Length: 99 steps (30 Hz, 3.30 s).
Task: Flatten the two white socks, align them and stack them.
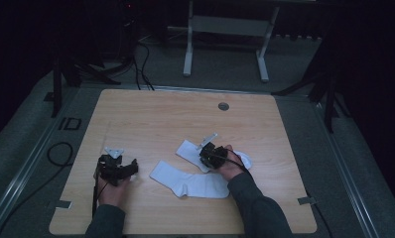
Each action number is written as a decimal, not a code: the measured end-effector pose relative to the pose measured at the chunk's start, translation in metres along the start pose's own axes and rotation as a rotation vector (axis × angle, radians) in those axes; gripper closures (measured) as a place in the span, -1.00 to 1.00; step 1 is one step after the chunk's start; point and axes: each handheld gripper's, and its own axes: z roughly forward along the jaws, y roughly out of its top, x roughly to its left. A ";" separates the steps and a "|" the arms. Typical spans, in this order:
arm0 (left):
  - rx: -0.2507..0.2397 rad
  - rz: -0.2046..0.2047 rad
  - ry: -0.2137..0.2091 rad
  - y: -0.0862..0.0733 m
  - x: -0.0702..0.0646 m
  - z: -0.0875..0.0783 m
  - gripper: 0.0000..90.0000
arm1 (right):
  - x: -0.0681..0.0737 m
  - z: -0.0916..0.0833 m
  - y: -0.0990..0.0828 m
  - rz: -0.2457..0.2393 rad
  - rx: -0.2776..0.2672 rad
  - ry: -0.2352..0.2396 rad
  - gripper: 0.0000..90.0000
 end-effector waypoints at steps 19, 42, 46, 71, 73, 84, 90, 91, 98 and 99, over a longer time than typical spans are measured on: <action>0.001 0.001 0.000 0.000 0.000 0.000 -0.53 | -0.023 -0.019 -0.037 0.021 0.014 0.030 0.96; 0.002 0.001 -0.002 0.000 0.000 0.000 -0.54 | -0.020 -0.006 0.001 -0.011 0.023 0.015 0.30; 0.000 0.002 -0.002 0.000 0.000 0.000 -0.54 | -0.023 0.000 0.002 0.013 0.038 0.032 0.28; -0.001 0.004 -0.004 0.000 0.000 0.000 -0.54 | -0.023 -0.051 0.021 0.042 -0.117 0.005 0.86; -0.003 0.001 -0.004 0.000 0.000 0.000 -0.54 | -0.020 -0.065 0.027 0.033 -0.155 0.004 0.86; -0.001 0.003 -0.004 0.000 0.000 0.000 -0.54 | 0.000 -0.120 0.046 -0.045 -0.286 -0.036 0.86; -0.001 0.003 -0.004 0.000 0.000 0.000 -0.54 | 0.002 -0.149 0.048 -0.067 -0.349 -0.065 0.86; -0.001 0.003 -0.004 0.000 0.000 0.000 -0.54 | 0.003 -0.155 0.048 -0.067 -0.362 -0.062 0.86; -0.001 0.003 -0.005 0.000 0.000 0.000 -0.54 | 0.015 -0.183 0.042 -0.074 -0.430 -0.040 0.86; -0.002 0.002 -0.005 0.000 0.000 0.000 -0.54 | 0.018 -0.186 0.040 -0.072 -0.441 -0.033 0.86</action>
